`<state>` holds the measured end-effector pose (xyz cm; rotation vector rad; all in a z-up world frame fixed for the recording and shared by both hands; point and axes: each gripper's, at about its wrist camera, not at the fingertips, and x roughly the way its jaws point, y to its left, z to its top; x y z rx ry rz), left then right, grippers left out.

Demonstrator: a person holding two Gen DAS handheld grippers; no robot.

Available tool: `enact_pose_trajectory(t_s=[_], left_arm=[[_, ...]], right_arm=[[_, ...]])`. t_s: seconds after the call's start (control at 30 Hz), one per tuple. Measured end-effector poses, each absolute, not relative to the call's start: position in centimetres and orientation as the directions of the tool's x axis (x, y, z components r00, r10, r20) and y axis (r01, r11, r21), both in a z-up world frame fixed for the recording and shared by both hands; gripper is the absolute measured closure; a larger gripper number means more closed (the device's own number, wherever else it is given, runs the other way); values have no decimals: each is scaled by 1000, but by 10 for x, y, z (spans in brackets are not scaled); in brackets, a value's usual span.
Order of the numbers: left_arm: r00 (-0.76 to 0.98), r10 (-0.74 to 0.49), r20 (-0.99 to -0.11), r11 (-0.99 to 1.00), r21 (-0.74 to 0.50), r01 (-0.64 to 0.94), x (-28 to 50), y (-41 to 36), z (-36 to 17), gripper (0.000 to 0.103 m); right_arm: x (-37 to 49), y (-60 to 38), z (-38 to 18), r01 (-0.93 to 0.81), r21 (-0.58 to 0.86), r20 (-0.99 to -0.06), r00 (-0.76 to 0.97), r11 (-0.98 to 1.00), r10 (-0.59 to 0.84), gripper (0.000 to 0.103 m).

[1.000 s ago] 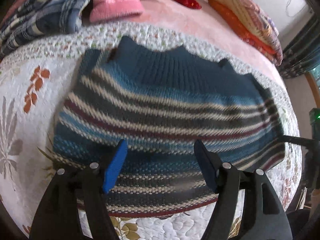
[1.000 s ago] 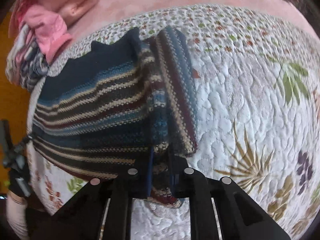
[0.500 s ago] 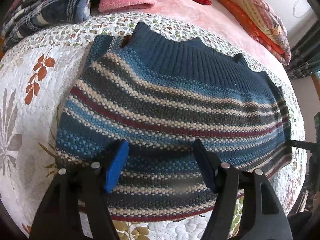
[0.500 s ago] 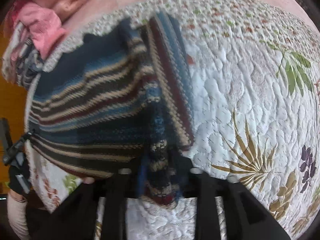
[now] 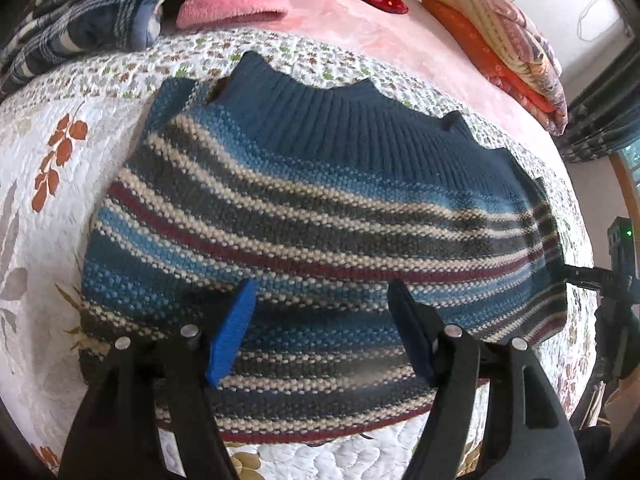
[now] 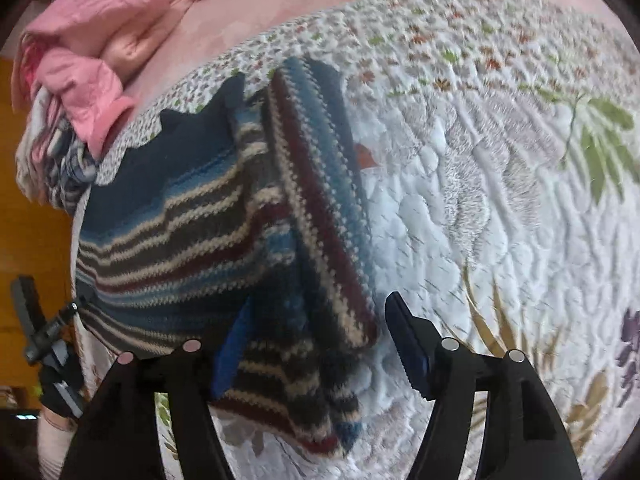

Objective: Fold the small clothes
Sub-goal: 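Move both open tools to the folded sweater's side edge, then grasp the sweater side with the right tool and fold it inward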

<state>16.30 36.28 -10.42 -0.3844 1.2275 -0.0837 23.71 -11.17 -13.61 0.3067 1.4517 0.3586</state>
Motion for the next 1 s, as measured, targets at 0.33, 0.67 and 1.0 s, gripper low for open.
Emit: enact_pose_trajectory(t_s=[0.33,0.67,1.0], left_arm=[[342,-266,-901,936,-326,-133,166,361,-109,33],[342,-281,-897,930,-342,-131,166,364,-111,33],[341,-276,-899,936,-332,-116,168,364,-112,33]], right_arm=[[241,-101,-146,-93,460,-880,87,883,468,62],[245,-109,-129,-75,514,-848,107,854,520,77],[240,-109,-147,-51,506,-856,94,861,509,77]])
